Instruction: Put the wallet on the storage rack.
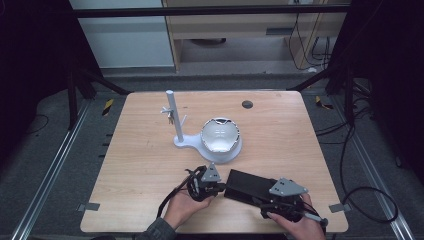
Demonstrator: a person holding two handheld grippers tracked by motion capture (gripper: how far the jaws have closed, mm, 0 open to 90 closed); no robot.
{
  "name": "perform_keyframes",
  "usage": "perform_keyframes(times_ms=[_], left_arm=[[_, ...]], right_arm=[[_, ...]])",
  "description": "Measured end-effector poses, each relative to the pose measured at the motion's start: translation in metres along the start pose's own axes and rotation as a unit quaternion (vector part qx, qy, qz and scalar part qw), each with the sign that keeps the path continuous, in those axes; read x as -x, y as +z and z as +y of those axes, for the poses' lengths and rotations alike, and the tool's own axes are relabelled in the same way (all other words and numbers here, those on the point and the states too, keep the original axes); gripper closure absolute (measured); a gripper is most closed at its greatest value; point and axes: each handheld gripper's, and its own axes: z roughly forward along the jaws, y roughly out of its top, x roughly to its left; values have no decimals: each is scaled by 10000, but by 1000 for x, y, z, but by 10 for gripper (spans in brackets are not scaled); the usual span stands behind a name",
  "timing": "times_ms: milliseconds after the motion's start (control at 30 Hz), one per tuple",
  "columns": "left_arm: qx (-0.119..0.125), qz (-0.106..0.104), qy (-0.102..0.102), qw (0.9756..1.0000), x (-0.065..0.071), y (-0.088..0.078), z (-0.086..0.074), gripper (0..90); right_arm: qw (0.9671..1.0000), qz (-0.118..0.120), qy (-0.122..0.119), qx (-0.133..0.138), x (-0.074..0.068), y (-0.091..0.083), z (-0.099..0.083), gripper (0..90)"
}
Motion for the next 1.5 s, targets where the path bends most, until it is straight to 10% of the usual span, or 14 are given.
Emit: perform_keyframes(times_ms=[500, 1500], left_arm=[[37, -36, -7, 10000, -4, -1, 11, 870], [-76, -207, -55, 9997, -6, 16, 21, 849]], right_arm=[[9964, -98, -384, -750, -6, 23, 12, 171], [9945, -363, -379, -910, 4, 31, 14, 309]])
